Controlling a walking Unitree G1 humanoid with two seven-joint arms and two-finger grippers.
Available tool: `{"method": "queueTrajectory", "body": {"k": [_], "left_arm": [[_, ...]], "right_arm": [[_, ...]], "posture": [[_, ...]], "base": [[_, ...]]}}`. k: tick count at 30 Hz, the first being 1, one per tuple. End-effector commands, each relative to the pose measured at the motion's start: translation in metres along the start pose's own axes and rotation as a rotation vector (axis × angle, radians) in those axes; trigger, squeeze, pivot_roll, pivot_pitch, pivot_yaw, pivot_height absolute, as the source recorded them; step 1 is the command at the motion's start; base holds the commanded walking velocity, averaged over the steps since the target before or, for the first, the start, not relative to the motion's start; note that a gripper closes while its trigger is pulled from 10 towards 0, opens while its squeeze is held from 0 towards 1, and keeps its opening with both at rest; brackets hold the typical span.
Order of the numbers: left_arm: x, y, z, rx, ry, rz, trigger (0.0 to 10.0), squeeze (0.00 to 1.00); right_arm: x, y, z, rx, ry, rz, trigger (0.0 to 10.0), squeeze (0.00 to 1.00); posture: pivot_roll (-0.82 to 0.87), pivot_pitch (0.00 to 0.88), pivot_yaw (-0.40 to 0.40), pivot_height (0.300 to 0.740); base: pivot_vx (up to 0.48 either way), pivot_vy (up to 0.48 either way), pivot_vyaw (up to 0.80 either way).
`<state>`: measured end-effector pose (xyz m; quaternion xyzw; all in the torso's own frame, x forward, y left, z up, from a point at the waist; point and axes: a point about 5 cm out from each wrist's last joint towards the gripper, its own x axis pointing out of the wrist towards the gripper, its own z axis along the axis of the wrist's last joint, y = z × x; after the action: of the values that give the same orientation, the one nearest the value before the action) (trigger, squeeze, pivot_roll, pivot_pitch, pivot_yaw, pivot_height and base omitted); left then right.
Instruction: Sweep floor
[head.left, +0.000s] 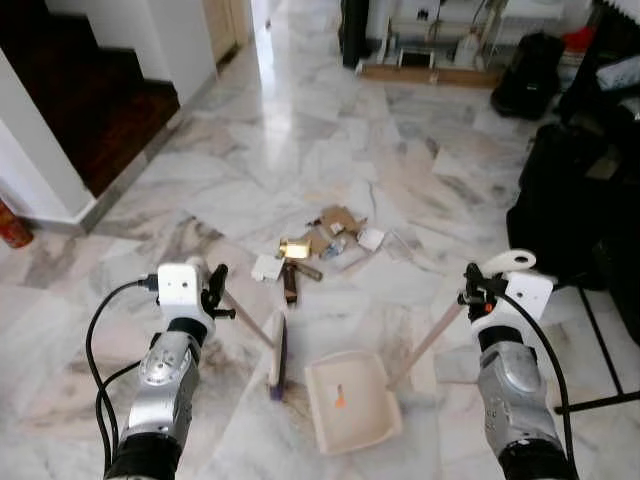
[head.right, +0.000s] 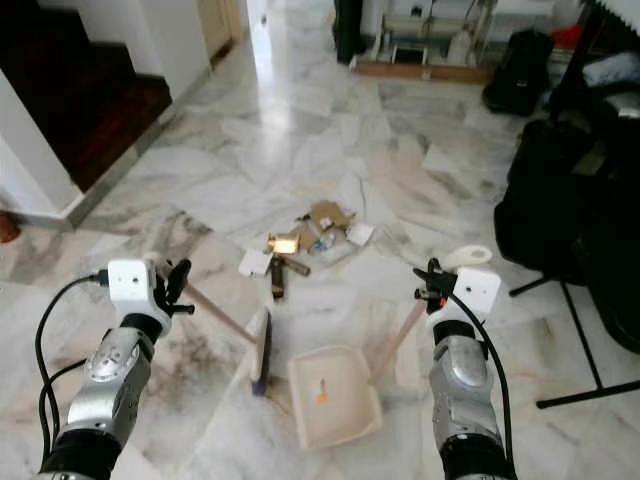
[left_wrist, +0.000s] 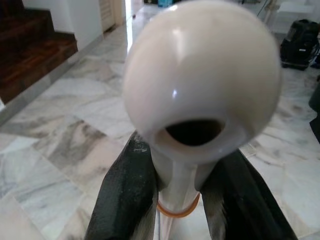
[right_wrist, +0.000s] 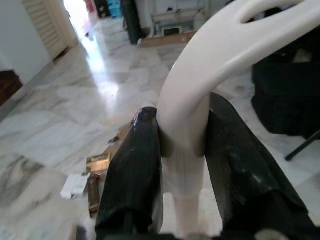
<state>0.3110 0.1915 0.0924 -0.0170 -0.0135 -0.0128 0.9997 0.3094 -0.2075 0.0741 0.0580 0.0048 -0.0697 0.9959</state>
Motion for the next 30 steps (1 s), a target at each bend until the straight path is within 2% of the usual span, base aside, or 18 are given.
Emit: {"method": "queueTrajectory", "body": {"k": [1, 24, 30], "left_arm": [[0.0036, 0.0036, 0.0131, 0.026, -0.052, 0.013, 10.0, 0.0], [0.0031, 0.0039, 0.0147, 0.025, -0.058, 0.014, 10.0, 0.0], [0.0027, 0.0029, 0.0149, 0.012, -0.064, 0.011, 10.0, 0.0]], "right_arm": [[0.002, 0.0006, 0.0094, 0.019, -0.048, -0.003, 10.0, 0.0], [0.0026, 0.0009, 0.0099, 0.018, -0.048, -0.004, 10.0, 0.0], [0.0025, 0.0006, 0.0098, 0.017, -0.048, -0.008, 10.0, 0.0]], "posture": [[0.03, 0.087, 0.037, 0.74], [0.03, 0.088, 0.035, 0.74], [0.03, 0.089, 0.034, 0.74]], "base": [[0.3, 0.0, 0.0], [0.297, 0.0, 0.0], [0.0, 0.0, 0.0]]}}
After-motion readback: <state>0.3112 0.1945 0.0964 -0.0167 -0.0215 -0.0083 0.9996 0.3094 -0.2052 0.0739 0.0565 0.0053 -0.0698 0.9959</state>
